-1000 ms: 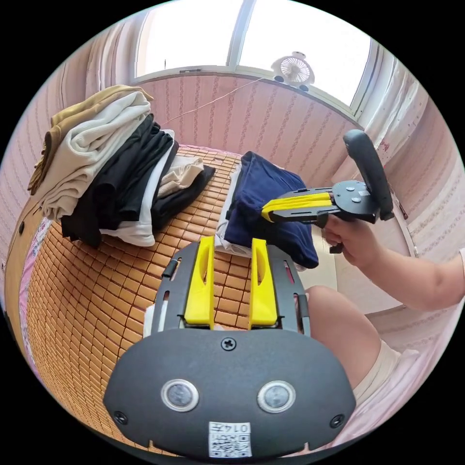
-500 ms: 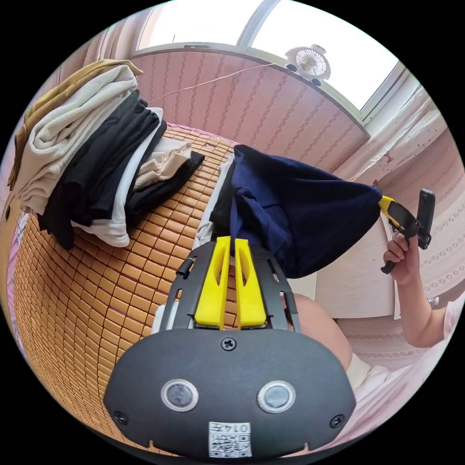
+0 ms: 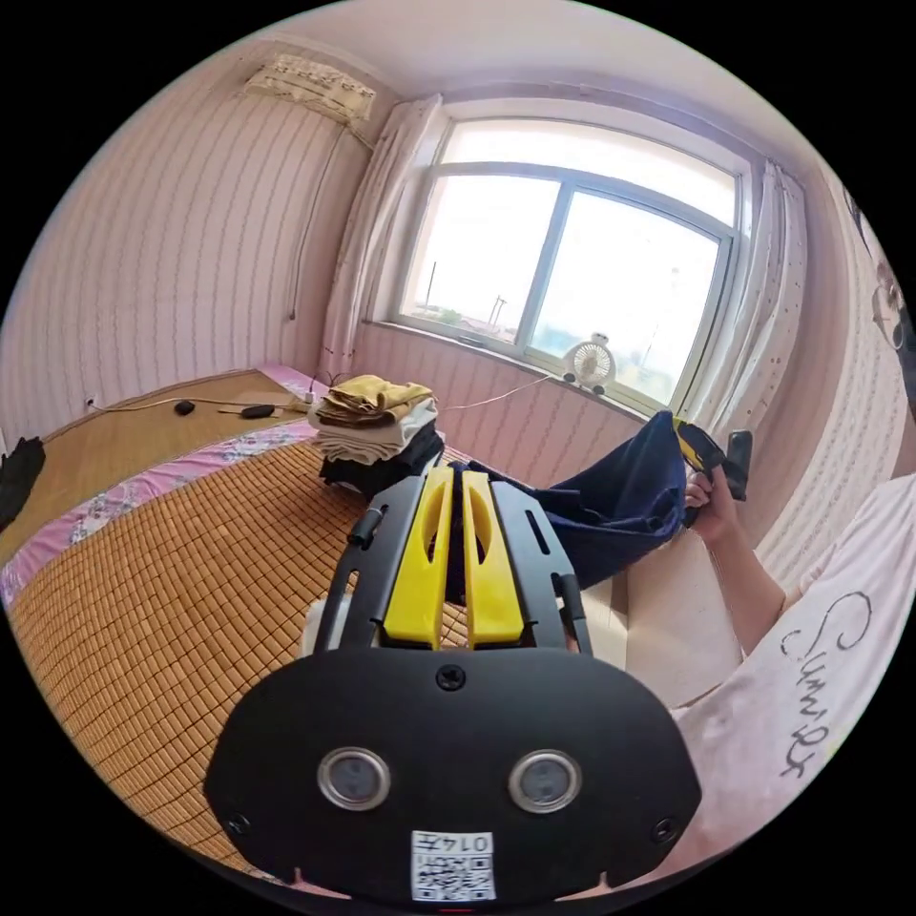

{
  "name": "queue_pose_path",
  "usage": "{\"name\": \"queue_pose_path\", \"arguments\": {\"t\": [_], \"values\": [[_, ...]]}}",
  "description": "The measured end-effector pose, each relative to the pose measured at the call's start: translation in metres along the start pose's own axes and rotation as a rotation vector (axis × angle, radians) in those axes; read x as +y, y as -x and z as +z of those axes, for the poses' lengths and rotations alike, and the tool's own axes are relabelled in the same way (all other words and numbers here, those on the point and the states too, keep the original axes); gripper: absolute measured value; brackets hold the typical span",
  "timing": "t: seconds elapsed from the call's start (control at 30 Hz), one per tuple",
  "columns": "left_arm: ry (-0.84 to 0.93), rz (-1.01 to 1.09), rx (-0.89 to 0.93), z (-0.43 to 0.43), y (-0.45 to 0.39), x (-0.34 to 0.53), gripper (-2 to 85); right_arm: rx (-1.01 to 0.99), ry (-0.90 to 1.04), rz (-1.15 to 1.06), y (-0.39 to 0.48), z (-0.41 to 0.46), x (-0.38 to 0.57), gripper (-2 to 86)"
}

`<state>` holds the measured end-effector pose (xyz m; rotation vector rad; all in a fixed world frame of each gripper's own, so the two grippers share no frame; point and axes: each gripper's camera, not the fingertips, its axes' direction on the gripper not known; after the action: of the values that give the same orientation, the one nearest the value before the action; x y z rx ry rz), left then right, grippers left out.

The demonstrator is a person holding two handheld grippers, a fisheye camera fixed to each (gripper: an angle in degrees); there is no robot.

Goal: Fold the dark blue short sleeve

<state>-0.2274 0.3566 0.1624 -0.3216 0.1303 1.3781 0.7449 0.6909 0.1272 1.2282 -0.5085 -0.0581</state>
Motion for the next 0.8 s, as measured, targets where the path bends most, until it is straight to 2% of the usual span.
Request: {"name": "queue_pose_path", "arguments": {"t": [0.2,0.37,0.4,0.53,0.8], "values": [[-0.2,-0.111,-0.3,-0.241,0.037,0.071,-0.8,-0.244,0.045,0.094,0.045,0.082,0.019,0.3],[-0.45,-0.114,-0.372,-0.389,0.035,0.103,-0.9,-0.407,-0.021,0.121,0.091,0.137,0.007,0.2],[-0.519,-0.098,-0.381,-0.422,0.03,0.108,-0.9,-0.436,-0.036,0.104,0.104,0.146,-0.003,0.2],[-0.596,-0.037,-0.475,-0.495,0.013,0.108,-1.0,-0.464,0.003,-0.026,0.15,0.174,-0.041,0.2],[-0.868,0.152,-0.493,-0.64,-0.039,0.069,-1.0,-0.714,-0.224,-0.317,0.242,0.16,-0.17,0.1]]}}
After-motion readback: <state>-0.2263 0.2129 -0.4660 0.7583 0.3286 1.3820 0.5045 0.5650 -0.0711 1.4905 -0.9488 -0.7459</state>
